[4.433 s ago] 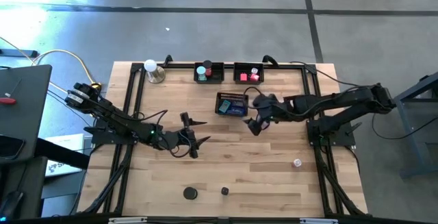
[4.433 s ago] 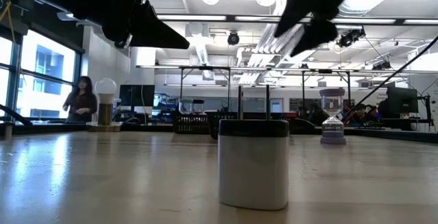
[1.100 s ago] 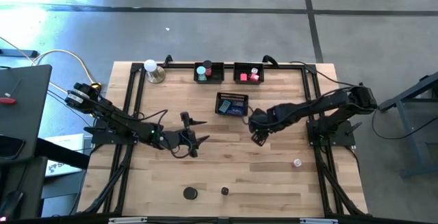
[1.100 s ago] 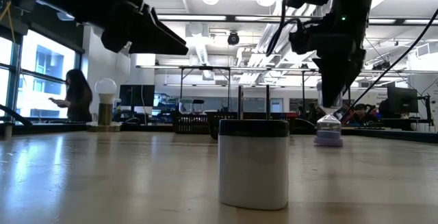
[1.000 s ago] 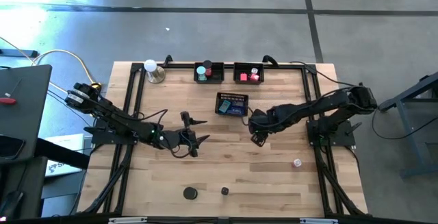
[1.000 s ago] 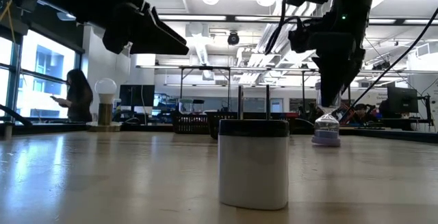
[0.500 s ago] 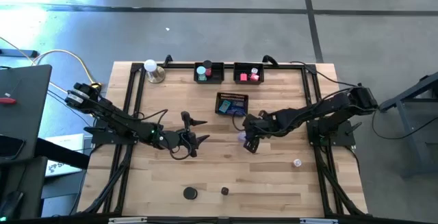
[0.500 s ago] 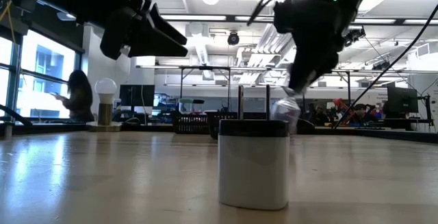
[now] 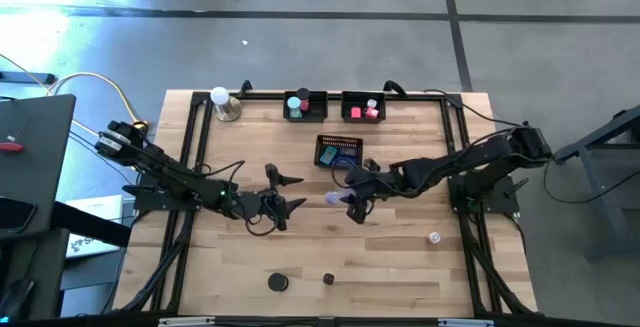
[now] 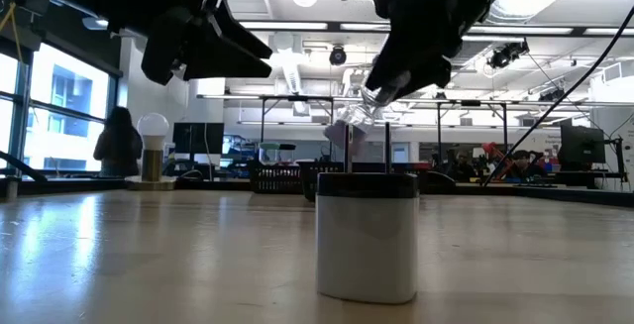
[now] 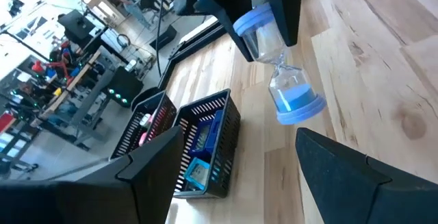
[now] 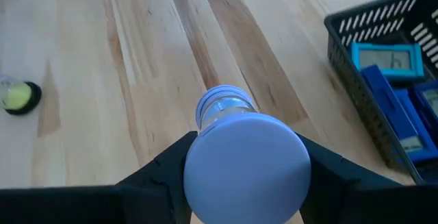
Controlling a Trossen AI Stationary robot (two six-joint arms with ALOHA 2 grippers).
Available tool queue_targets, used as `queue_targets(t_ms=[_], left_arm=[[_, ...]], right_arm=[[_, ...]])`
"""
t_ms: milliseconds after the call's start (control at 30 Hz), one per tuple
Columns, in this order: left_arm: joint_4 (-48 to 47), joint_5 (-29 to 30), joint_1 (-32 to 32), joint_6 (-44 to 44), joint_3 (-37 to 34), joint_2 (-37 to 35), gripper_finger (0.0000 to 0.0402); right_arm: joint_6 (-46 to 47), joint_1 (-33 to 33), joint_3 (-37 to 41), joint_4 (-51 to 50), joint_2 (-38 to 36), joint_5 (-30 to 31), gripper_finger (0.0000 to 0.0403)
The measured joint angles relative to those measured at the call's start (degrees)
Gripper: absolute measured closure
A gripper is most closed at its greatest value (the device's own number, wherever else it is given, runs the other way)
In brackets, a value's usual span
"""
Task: Pick & Place Office items
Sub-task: Put the purple hourglass into the top left black bin
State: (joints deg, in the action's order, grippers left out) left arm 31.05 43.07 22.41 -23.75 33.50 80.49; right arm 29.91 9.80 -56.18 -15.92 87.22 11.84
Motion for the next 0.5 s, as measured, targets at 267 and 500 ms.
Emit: queue_targets(t_ms=[267,500], left_arm=[[0.31,0.00,0.00,2.05,0.00,0.00,0.0126],[1.14,-3.76,0.02,0.37,0.00,-0.02,0.0123]], right_arm=[[-1.70,0.02,0.00,4.00,0.00,0.09,0.0222],[-3.21,0.02,0.00,6.92,0.00,-0.02,0.0222]])
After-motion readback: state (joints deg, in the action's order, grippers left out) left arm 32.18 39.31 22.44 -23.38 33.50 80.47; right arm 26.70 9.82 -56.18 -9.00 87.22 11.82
